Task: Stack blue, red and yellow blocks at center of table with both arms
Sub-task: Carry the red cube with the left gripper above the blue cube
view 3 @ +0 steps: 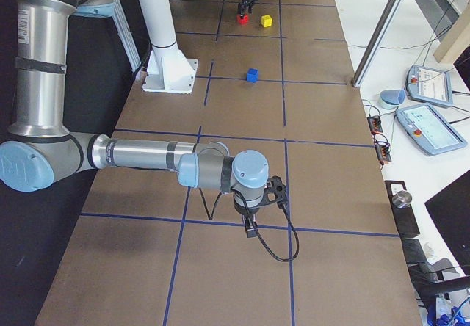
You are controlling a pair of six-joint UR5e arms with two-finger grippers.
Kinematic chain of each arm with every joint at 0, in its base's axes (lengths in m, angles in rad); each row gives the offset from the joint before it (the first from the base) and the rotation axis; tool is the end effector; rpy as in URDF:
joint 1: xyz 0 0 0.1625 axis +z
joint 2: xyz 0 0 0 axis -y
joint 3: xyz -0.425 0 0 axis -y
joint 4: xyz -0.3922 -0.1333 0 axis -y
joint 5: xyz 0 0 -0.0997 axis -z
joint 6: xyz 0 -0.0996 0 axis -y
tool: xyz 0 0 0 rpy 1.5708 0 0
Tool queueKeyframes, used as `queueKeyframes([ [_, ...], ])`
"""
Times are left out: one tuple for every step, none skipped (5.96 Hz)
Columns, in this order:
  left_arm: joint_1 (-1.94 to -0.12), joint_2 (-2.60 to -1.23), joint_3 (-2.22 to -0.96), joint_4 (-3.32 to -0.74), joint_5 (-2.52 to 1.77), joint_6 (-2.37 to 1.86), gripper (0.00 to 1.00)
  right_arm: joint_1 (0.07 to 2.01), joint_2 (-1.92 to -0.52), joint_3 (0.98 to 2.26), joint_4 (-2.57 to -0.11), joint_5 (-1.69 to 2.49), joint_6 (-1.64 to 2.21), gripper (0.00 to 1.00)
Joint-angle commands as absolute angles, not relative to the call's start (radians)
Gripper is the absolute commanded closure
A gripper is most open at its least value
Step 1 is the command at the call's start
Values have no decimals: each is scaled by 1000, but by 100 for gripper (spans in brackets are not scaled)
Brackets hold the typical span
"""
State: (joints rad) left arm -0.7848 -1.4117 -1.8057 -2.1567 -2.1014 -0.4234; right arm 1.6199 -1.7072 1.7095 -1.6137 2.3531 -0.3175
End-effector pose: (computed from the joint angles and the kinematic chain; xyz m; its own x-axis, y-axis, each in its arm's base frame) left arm 0.2635 -0.3803 0.5589 0.5845 0.5276 -0.6165 -0.3489 0.8493 0.3962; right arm 0.0842 -0.4275 0.6573 0.6870 -0.2513 0.6818 0.1741 0.9679 0.1813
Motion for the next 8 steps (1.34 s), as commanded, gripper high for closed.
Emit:
queueKeyframes([
  [-758, -1414, -1770, -2157, -2108, -423, 0, 1620, -1707, 1709, -1614, 2353, -319, 0],
  [-749, -1416, -1767, -2158, -2108, -425, 5, 1620, -1709, 1709, -1614, 2353, -319, 0],
  [-750, -1419, -1772, -2161, -2108, -425, 65, 1620, -1709, 1709, -1614, 2353, -319, 0],
  [-750, -1422, -1770, -2161, -2105, -425, 94, 1620, -1709, 1709, -1614, 2353, -319, 0],
  [-755, -1422, -1788, -2155, -2109, -439, 96, 1620, -1709, 1709, -1614, 2353, -318, 0],
  [-753, -1424, -1824, -2149, -2112, -556, 96, 1620, -1709, 1709, -1614, 2353, -318, 0],
  [-750, -1478, -1842, -2146, -2111, -776, 95, 1620, -1709, 1709, -1609, 2355, -316, 0],
  [-749, -1549, -1842, -2128, -2109, -920, 94, 1620, -1709, 1709, -1609, 2355, -316, 0],
])
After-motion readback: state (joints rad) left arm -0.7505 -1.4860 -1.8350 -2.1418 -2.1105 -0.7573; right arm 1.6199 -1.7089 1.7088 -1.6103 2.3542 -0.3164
